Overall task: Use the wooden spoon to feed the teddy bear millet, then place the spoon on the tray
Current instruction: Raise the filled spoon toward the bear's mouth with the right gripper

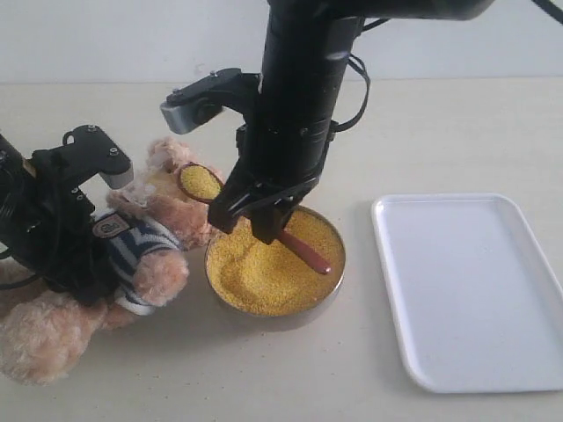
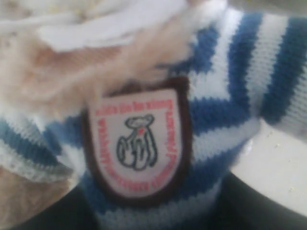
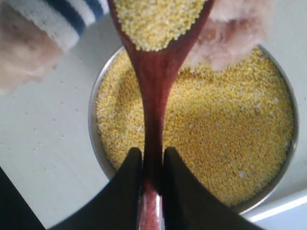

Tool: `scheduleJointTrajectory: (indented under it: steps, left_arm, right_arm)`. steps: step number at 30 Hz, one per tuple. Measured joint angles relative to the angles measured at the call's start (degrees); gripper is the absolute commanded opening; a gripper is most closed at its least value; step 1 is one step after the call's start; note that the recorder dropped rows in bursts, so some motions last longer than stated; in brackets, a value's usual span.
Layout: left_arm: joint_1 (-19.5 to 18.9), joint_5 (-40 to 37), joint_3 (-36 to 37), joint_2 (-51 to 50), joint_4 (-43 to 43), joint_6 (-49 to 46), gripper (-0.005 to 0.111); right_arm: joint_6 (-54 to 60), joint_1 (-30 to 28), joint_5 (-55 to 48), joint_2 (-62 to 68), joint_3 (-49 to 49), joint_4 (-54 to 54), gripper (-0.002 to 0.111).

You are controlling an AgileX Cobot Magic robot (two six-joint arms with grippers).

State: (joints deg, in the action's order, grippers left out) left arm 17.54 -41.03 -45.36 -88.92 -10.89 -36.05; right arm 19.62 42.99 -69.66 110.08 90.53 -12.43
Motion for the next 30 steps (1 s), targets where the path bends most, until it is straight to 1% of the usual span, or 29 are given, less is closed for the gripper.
scheduleJointTrajectory:
  steps: [5, 17, 23, 30]
  left_arm:
    - [0.1, 1.6, 0.1, 0.0, 0.5, 0.0, 0.004]
    - [0.1, 2.5, 0.1, 0.0, 0.5, 0.0, 0.004]
    - [0.1, 2.5, 0.1, 0.0, 0.5, 0.0, 0.004]
    - [0.1, 2.5, 0.1, 0.0, 0.5, 0.0, 0.004]
  right_arm:
    - [-0.1, 0.0, 0.0, 1.6, 1.5, -1.7, 0.0]
    - [-1.4, 0.6, -0.1, 2.8, 2.6, -1.9, 0.0]
    - [-2.1, 1.0, -0.1, 3.5, 5.4, -2.0, 0.0]
    - [-2.3, 1.8, -0.2, 7.1, 9.1, -4.6, 0.0]
